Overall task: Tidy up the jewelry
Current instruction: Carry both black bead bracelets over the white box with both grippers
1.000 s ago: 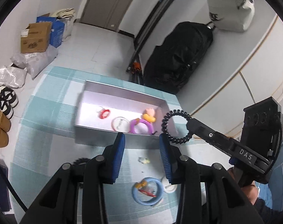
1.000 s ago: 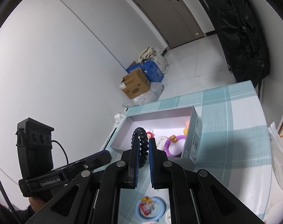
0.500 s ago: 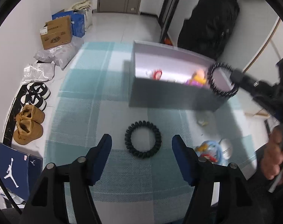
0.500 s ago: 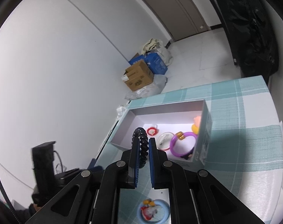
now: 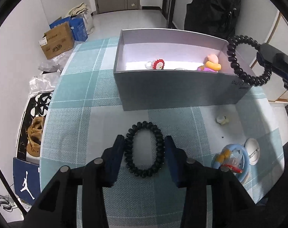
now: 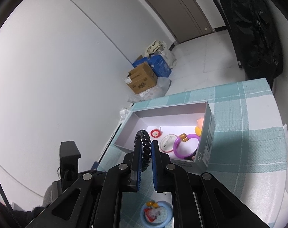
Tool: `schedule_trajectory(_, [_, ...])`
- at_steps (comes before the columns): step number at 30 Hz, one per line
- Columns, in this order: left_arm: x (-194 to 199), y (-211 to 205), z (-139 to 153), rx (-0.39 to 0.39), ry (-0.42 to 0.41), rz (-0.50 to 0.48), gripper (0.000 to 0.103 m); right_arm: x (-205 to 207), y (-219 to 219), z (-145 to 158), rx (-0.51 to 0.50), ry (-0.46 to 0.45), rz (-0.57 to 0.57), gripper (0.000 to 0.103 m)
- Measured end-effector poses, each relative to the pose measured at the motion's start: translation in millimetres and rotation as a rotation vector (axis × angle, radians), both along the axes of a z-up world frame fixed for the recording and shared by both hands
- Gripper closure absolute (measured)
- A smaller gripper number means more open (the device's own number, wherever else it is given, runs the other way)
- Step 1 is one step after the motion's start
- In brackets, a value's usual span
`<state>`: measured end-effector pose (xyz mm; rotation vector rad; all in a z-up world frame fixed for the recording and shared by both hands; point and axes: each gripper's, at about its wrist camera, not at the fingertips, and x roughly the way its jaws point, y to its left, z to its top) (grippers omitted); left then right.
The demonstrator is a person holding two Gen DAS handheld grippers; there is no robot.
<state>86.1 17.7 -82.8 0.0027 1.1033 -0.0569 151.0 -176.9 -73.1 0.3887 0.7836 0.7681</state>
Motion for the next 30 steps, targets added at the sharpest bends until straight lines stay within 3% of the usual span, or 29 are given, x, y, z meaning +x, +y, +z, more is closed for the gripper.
schedule_trajectory(5, [1, 9, 13, -0.163, -0.022, 0.02, 0.074, -1, -1, 2, 0.003, -0.007, 0.0, 0.094])
schedule_trajectory(15, [2, 2, 71, -0.323, -0.221, -0.02, 0.074, 6, -1, 5, 0.019, 0.001, -0.016, 0.095])
schedule_trajectory(30, [68, -8, 65, -0.321, -0.222, -0.115, 0.073, 39, 8, 14, -0.022, -0.011, -0.031, 0.095])
